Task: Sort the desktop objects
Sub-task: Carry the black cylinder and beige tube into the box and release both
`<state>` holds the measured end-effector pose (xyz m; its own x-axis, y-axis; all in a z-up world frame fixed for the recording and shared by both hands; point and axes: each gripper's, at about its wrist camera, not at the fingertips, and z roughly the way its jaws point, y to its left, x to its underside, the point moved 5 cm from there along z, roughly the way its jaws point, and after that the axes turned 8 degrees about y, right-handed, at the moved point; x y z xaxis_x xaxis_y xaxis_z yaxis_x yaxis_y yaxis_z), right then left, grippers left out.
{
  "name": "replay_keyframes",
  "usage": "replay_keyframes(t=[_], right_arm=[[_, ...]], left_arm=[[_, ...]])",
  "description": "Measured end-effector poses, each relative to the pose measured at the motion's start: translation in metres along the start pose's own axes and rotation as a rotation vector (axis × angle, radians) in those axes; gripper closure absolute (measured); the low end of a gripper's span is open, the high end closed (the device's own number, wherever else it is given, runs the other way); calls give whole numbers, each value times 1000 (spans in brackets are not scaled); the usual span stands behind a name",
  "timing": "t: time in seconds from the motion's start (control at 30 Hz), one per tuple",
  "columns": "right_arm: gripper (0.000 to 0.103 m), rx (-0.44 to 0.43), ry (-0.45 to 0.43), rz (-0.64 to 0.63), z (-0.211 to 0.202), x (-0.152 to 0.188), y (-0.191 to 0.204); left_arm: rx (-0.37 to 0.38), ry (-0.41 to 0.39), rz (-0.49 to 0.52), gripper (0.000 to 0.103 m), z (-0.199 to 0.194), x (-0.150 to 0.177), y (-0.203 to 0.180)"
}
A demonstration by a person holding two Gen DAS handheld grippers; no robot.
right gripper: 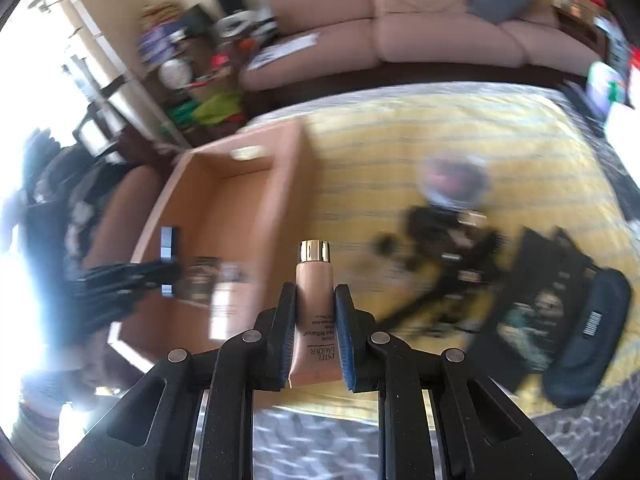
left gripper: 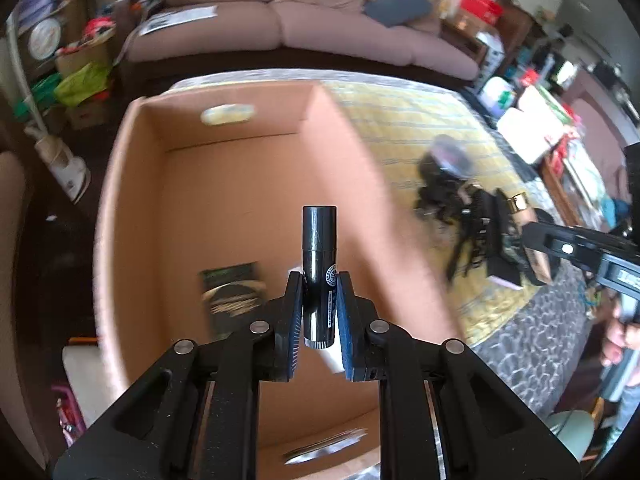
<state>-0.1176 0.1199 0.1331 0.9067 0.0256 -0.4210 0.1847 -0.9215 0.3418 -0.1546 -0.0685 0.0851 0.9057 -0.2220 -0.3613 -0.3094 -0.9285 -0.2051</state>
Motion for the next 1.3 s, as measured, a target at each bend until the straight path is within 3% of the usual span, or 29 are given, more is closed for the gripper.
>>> replay_keyframes(t=[0.2, 0.53, 0.63, 0.87, 1.13, 1.3], right_arm=[[84, -74, 64, -51, 46, -5, 72], [84, -94, 186, -34, 120, 13, 111], [84, -63, 201, -30, 132, 16, 111], [84, 56, 218, -83, 150, 20, 110], [84, 207, 249, -160, 171, 20, 108], [84, 221, 269, -144, 173, 16, 102]], left_arm=[[-53, 41, -28, 88, 6, 21, 36], [-117, 105, -2, 88, 22, 50, 50], [-136, 101, 1, 88, 22, 52, 52], [-280, 106, 89, 88, 30, 56, 46], [-316, 128, 109, 88, 36, 51, 47], [-378, 158, 152, 88, 48, 41, 43]])
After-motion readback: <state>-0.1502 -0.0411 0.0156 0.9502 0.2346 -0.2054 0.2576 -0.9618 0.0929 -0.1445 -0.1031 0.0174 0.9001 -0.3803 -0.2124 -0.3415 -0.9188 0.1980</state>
